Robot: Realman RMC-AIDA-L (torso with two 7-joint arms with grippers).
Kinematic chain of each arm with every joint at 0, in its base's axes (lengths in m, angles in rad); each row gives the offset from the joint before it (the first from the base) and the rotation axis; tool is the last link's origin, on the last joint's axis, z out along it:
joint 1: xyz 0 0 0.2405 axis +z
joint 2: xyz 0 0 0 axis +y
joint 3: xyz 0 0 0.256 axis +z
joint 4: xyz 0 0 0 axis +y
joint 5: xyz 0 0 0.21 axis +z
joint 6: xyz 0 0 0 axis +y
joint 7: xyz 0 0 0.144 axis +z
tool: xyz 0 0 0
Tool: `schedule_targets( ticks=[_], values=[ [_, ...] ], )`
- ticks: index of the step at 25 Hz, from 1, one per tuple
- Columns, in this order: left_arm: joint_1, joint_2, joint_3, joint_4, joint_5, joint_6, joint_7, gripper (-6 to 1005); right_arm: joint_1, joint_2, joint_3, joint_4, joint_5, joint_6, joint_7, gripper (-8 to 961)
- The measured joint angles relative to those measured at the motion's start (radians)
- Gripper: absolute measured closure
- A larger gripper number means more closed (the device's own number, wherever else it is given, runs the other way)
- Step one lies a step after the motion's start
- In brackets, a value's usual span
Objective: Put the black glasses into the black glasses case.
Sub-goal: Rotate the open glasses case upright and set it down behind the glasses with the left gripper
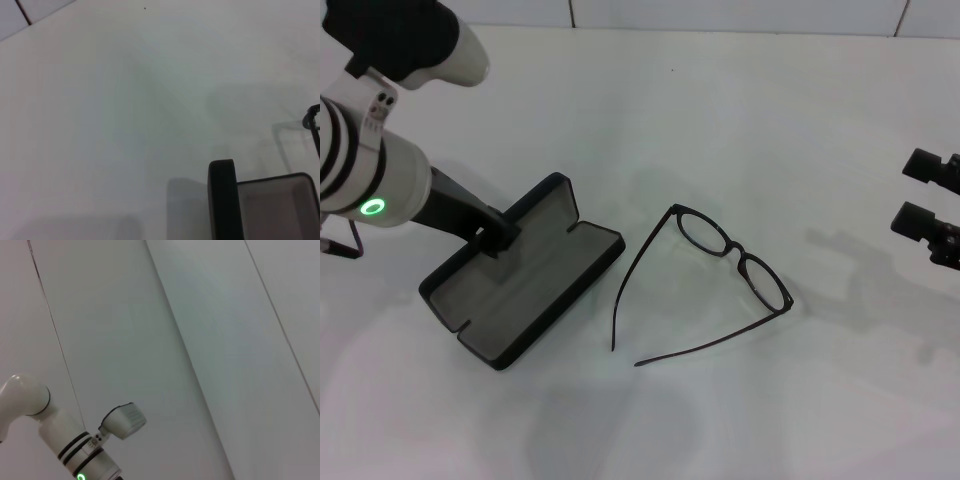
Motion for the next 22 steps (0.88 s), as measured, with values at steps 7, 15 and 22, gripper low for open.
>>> schedule_targets(
  ticks=[7, 15, 22],
  values=[
    [-0.024, 0.004, -0.008, 0.040, 0.006, 0.012, 0.026, 803, -0.001, 0.000, 0.024, 0.008, 0.005, -0.002, -0.018, 113],
    [-0.083, 0.001, 0.036, 0.150, 0.006, -0.138, 0.277, 795, 0.018, -0.006, 0.010, 0.005, -0.073, -0.234, -0.122, 112],
    [-0.103, -0.003, 0.229, 0.009, -0.002, -0.449, 0.538, 788, 0.014, -0.008, -0.102, -0.015, -0.139, -0.295, -0.118, 112]
  ],
)
